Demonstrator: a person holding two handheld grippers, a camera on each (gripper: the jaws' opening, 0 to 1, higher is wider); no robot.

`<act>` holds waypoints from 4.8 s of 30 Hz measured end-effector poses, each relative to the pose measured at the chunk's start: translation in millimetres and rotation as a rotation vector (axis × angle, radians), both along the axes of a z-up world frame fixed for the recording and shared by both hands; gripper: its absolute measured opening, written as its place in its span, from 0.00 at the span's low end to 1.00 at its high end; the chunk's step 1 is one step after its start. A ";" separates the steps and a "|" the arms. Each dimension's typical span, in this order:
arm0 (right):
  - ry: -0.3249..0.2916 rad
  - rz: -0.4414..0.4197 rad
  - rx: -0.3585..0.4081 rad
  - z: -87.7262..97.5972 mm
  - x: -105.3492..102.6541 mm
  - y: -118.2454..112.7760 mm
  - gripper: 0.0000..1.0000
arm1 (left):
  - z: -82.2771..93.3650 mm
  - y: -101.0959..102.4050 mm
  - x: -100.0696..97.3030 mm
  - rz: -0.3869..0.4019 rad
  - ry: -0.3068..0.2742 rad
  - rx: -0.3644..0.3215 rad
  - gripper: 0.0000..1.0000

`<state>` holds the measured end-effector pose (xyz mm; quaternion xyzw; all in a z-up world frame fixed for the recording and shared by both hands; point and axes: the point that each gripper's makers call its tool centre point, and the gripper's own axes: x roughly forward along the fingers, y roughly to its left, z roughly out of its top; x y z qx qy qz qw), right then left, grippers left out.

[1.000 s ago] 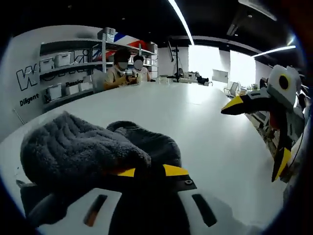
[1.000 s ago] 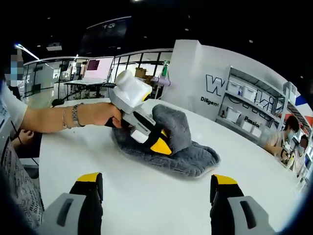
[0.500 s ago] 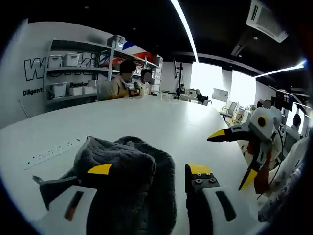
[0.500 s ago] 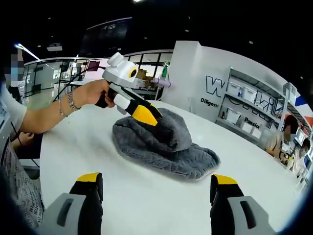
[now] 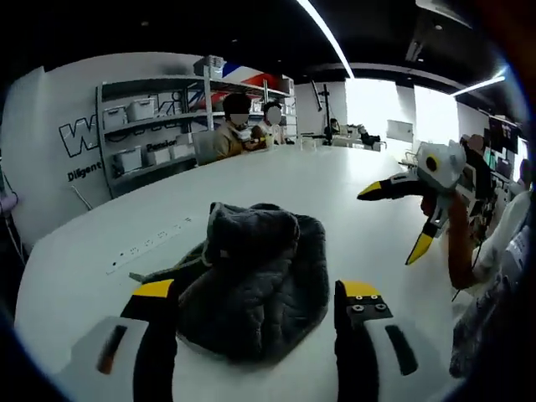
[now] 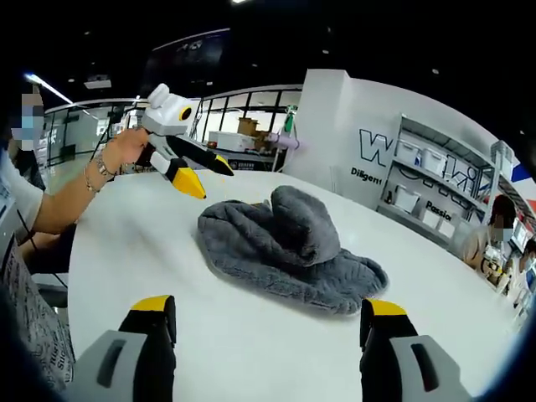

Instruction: Fold the towel on the table until its edges align and the towel forms a compact rectangular stack.

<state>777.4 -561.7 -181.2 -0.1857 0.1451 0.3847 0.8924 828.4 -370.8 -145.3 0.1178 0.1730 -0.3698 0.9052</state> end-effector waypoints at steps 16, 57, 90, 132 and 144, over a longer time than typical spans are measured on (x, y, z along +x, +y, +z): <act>0.012 0.028 0.000 1.0 -1.4 12.4 0.96 | -10.4 51.5 -48.5 0.138 -0.007 0.014 1.00; 0.019 0.030 -0.057 4.7 -4.8 25.7 0.99 | -44.4 79.0 -100.2 0.228 -0.017 -0.024 0.97; -0.039 0.339 -0.452 39.5 136.1 152.1 0.65 | -41.2 75.5 -115.5 0.208 -0.031 -0.055 0.97; -0.111 -0.133 -0.093 94.9 196.2 -47.6 0.09 | -47.8 69.7 -113.8 0.194 -0.012 -0.061 0.94; 0.100 -0.178 -0.174 -24.1 168.3 -88.6 0.09 | -52.9 63.3 -113.9 0.169 0.002 -0.035 0.93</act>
